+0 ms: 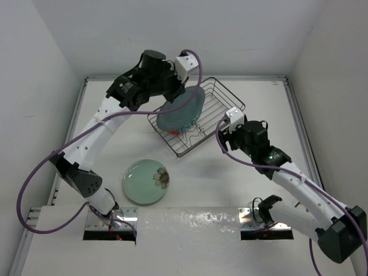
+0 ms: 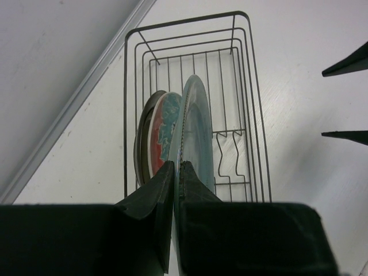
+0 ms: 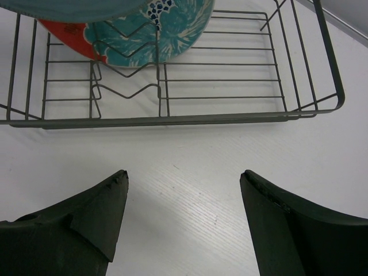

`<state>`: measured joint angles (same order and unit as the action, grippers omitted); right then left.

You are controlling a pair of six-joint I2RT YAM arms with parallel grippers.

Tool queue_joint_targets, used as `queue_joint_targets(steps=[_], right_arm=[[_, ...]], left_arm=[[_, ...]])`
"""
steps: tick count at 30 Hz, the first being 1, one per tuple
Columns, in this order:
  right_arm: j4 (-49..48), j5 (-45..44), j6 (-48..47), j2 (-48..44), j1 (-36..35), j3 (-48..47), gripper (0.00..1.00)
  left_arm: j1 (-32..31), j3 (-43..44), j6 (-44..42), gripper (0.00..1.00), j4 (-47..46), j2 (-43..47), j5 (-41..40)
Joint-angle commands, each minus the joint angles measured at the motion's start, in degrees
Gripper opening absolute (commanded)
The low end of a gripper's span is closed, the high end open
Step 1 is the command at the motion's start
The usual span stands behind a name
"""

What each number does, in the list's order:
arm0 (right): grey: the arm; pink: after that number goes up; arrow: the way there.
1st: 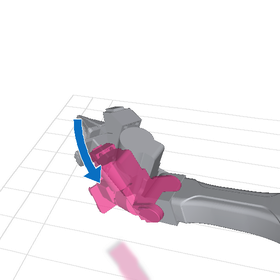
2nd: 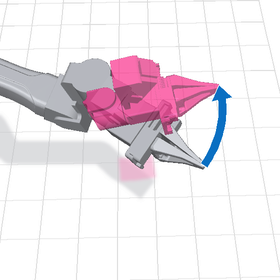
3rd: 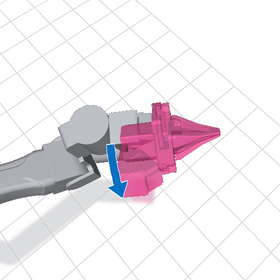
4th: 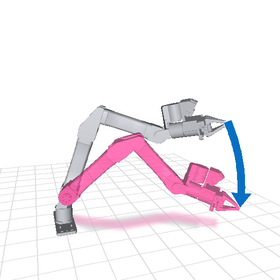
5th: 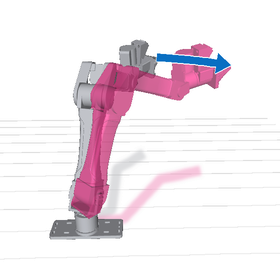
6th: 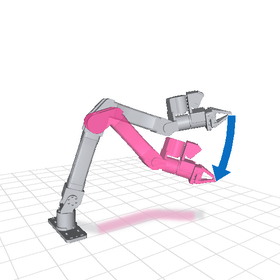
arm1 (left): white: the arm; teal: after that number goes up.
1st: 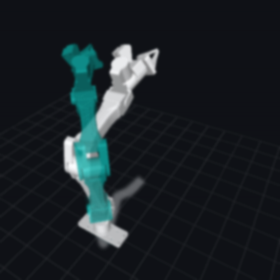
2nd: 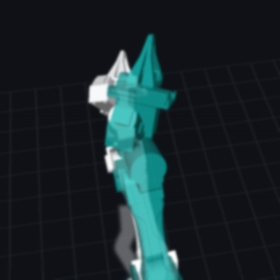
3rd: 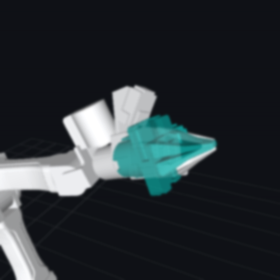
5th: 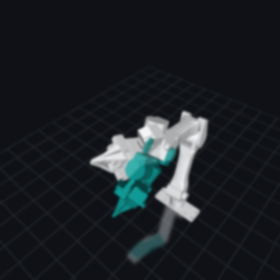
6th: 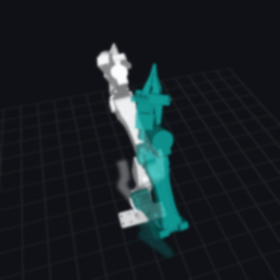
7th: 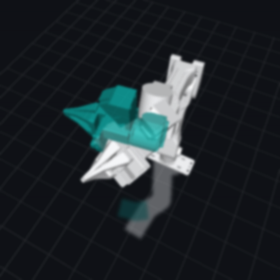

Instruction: Load the plates into the dish rack

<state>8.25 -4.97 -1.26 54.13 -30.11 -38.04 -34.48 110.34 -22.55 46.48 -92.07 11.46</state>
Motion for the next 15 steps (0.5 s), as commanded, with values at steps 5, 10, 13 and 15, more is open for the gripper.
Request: queue_joint_targets(steps=[5,10,13,15], right_arm=[[-1.84,2.34,0.38,-1.92,0.23,0.78,0.77],[-1.83,2.33,0.12,-2.54,0.23,1.39,0.77],[-1.83,2.51,0.11,-2.71,0.23,1.48,0.77],[-1.92,2.77,0.11,-2.80,0.23,1.48,0.77]], left_arm=[[-1.38,-0.30,0.13,0.00,-12.81,-1.18,-1.88],[-2.70,-1.89,-0.83,0.00,-14.84,-2.93,-3.90],[-3.22,-2.68,-1.36,0.00,-15.98,-3.20,-4.96],[-3.31,-2.68,-1.53,0.00,-16.77,-3.81,-6.54]])
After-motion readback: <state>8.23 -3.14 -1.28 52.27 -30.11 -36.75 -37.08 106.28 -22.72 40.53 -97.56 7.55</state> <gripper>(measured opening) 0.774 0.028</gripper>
